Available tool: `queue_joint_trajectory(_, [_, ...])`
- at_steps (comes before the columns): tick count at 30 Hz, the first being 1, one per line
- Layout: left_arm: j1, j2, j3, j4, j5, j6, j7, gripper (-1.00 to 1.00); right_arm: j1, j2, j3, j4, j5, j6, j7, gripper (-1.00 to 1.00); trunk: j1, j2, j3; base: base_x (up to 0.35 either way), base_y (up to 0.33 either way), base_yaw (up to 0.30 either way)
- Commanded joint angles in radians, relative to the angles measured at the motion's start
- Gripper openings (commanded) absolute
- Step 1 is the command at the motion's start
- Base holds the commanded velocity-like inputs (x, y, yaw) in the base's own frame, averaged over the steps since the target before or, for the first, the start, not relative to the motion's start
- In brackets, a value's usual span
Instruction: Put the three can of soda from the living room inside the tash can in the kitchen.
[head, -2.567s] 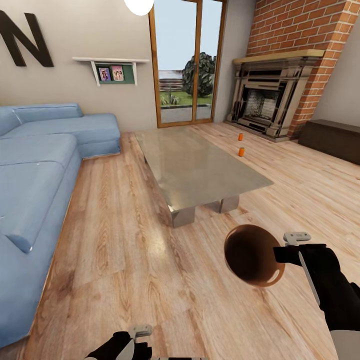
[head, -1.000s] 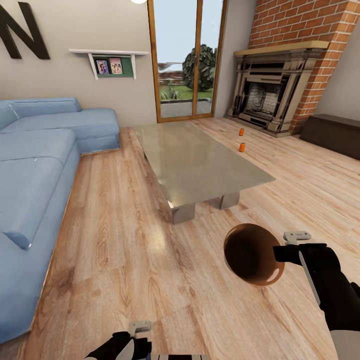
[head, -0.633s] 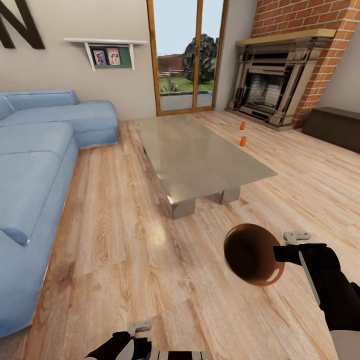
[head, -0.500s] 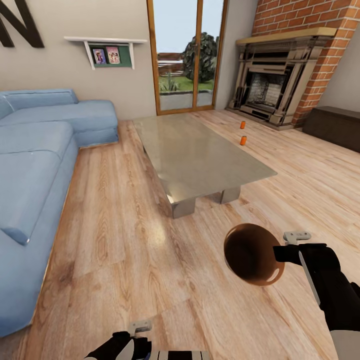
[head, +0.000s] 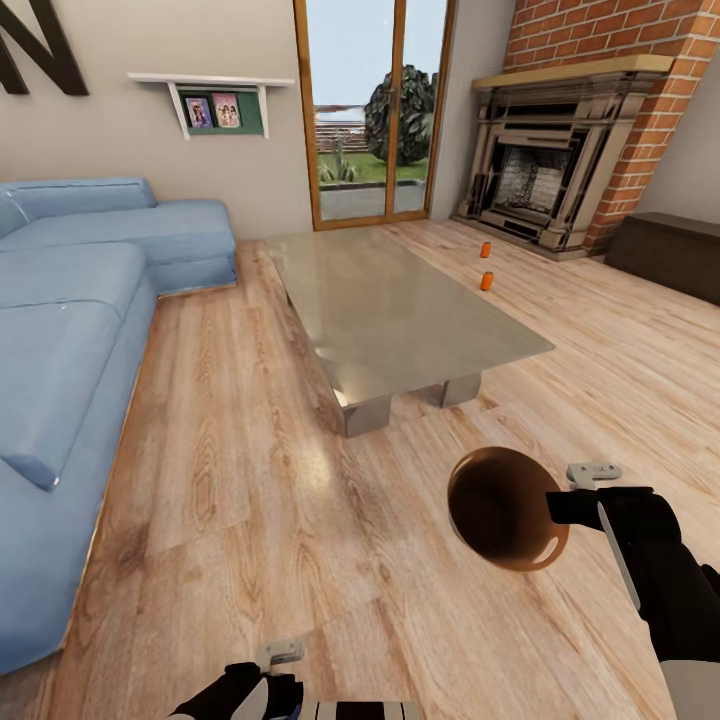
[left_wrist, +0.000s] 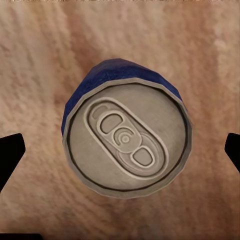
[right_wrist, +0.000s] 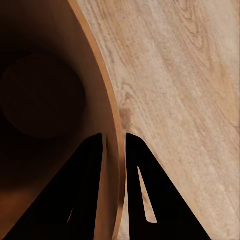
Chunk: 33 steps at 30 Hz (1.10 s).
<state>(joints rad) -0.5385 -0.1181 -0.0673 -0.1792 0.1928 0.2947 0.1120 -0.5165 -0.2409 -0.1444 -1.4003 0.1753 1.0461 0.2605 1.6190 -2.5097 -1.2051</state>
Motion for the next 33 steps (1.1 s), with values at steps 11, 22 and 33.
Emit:
queue_joint_trajectory(11, [-0.001, 0.000, 0.000, -0.002, 0.001, -0.001, -0.001, 1.00, 0.000, 0.000, 0.000, 0.000, -0.014, 0.001, 0.005, -1.00, 0.000, 0.000, 0.000, 0.000, 0.000, 0.000])
queue_joint_trajectory(22, [-0.001, 0.004, 0.000, -0.002, 0.000, -0.019, -0.001, 1.00, 0.000, 0.000, 0.000, -0.002, -0.014, 0.001, 0.005, -1.00, 0.000, 0.000, 0.000, 0.000, 0.000, 0.000])
queue_joint_trajectory(33, [-0.002, 0.006, 0.000, -0.002, 0.000, -0.025, -0.001, 1.00, 0.000, 0.000, 0.000, -0.002, -0.014, 0.001, 0.005, -1.00, 0.004, -0.002, -0.035, 0.000, 0.000, 0.000])
